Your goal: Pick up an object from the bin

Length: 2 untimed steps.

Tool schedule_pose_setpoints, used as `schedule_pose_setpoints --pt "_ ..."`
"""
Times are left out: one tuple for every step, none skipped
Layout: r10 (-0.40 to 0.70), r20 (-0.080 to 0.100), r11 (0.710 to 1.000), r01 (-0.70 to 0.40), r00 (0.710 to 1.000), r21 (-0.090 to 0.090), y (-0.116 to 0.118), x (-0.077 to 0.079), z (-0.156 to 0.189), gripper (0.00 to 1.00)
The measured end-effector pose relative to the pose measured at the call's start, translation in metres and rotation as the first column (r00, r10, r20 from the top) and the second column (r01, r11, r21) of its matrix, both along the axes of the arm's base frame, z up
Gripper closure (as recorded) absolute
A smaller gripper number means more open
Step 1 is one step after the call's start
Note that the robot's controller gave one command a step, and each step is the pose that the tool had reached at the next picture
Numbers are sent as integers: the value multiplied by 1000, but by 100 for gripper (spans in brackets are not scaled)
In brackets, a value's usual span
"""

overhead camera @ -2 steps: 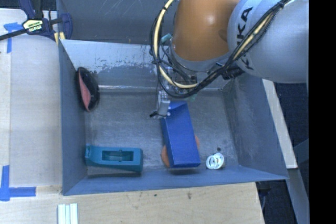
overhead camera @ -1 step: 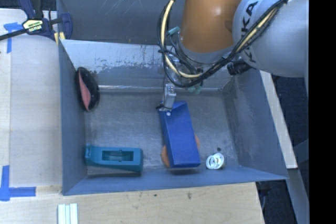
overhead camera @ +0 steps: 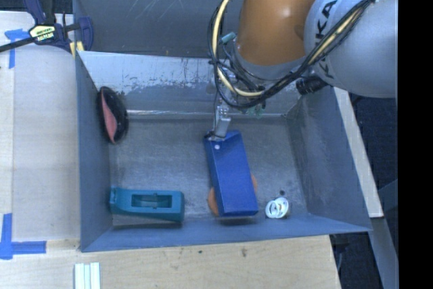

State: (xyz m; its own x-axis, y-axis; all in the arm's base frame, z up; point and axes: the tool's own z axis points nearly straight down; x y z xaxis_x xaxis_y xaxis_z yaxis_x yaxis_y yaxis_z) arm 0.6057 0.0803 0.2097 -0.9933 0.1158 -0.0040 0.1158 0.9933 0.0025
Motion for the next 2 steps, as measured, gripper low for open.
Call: schedule_pose_setpoints --pt "-5 -1 1000 5 1000 -2 -63 -16 -7 0" --pt "-39 -2 999 39 999 -5 -91 -23 -12 0"
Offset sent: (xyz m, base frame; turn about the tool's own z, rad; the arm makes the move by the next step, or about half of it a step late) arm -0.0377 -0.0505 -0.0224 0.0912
